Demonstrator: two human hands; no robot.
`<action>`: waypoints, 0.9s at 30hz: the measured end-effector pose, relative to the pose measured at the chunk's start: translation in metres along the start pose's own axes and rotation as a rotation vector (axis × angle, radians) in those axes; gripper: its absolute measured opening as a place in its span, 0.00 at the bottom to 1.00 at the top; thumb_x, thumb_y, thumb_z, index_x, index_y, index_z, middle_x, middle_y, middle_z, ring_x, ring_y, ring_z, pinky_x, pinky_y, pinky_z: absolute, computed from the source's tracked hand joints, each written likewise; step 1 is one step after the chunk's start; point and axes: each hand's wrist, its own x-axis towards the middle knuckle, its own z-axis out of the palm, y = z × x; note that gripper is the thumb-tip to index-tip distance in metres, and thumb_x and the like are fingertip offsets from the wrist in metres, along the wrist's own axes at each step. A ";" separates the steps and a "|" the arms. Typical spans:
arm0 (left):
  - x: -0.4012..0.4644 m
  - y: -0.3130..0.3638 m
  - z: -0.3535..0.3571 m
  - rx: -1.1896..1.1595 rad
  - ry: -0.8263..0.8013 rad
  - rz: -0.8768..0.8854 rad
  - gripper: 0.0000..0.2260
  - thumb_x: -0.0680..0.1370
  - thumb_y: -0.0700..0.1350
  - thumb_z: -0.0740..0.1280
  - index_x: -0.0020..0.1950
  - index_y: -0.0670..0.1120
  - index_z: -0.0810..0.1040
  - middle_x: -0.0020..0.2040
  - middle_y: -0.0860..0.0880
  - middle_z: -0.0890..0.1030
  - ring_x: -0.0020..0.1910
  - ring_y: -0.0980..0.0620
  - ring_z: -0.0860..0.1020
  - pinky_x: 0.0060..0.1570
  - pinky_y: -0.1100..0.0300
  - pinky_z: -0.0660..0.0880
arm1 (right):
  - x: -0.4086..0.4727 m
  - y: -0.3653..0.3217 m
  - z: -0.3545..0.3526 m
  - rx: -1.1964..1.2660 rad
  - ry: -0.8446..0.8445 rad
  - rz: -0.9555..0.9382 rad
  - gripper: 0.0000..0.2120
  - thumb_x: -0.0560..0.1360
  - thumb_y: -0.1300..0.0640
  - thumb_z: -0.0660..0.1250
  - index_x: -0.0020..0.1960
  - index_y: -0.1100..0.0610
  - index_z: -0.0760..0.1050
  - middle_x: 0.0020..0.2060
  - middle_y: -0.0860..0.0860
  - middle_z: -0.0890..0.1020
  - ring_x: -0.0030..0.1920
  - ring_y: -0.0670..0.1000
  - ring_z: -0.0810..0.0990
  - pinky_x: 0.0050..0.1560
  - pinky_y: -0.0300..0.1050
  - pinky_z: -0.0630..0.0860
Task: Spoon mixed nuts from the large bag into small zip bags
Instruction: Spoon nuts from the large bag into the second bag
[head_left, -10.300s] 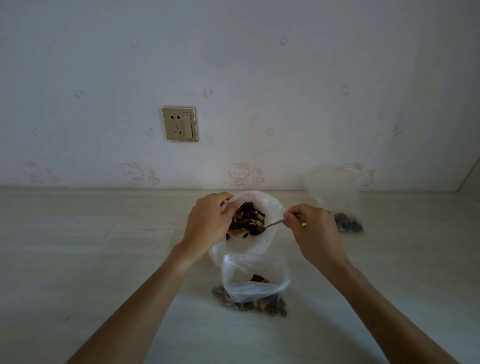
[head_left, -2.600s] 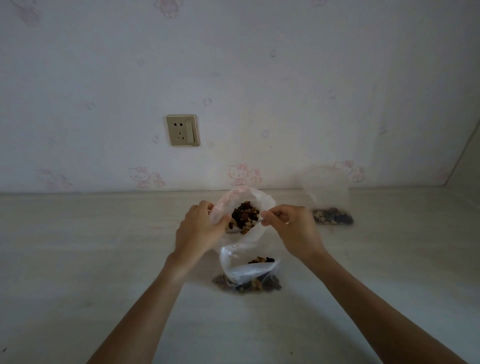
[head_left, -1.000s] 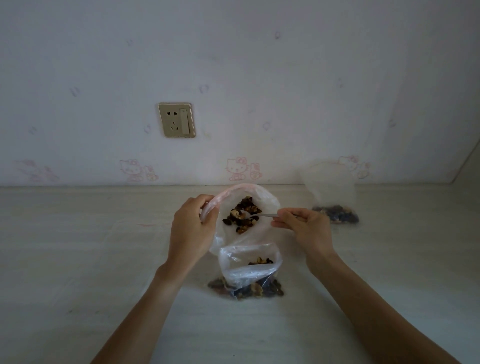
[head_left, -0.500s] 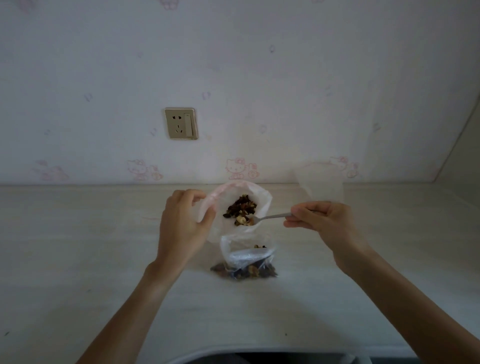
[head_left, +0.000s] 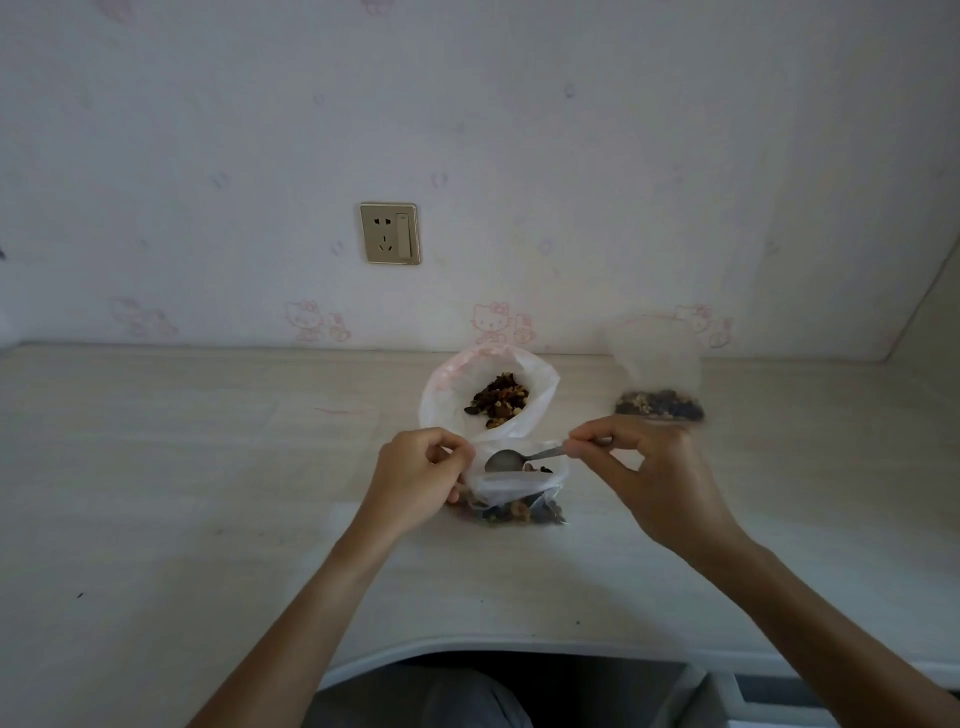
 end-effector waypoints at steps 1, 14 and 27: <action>-0.001 -0.001 0.000 -0.030 0.011 0.015 0.05 0.80 0.46 0.71 0.45 0.51 0.85 0.31 0.52 0.84 0.27 0.56 0.81 0.28 0.71 0.71 | -0.002 -0.003 -0.001 -0.050 -0.008 -0.081 0.08 0.76 0.53 0.72 0.51 0.54 0.87 0.43 0.41 0.87 0.44 0.41 0.85 0.45 0.37 0.80; -0.009 -0.025 0.011 -0.190 0.057 0.140 0.04 0.81 0.46 0.71 0.47 0.50 0.85 0.32 0.50 0.83 0.28 0.56 0.79 0.31 0.68 0.72 | 0.026 0.026 0.001 0.495 0.180 0.451 0.03 0.77 0.59 0.73 0.50 0.59 0.84 0.38 0.52 0.88 0.41 0.52 0.88 0.36 0.39 0.81; -0.012 -0.021 0.008 -0.188 0.028 0.055 0.05 0.81 0.46 0.71 0.47 0.48 0.85 0.31 0.49 0.82 0.29 0.54 0.80 0.35 0.62 0.77 | 0.073 0.043 0.070 0.265 0.037 0.701 0.05 0.79 0.58 0.72 0.49 0.60 0.84 0.36 0.52 0.87 0.29 0.46 0.84 0.25 0.33 0.72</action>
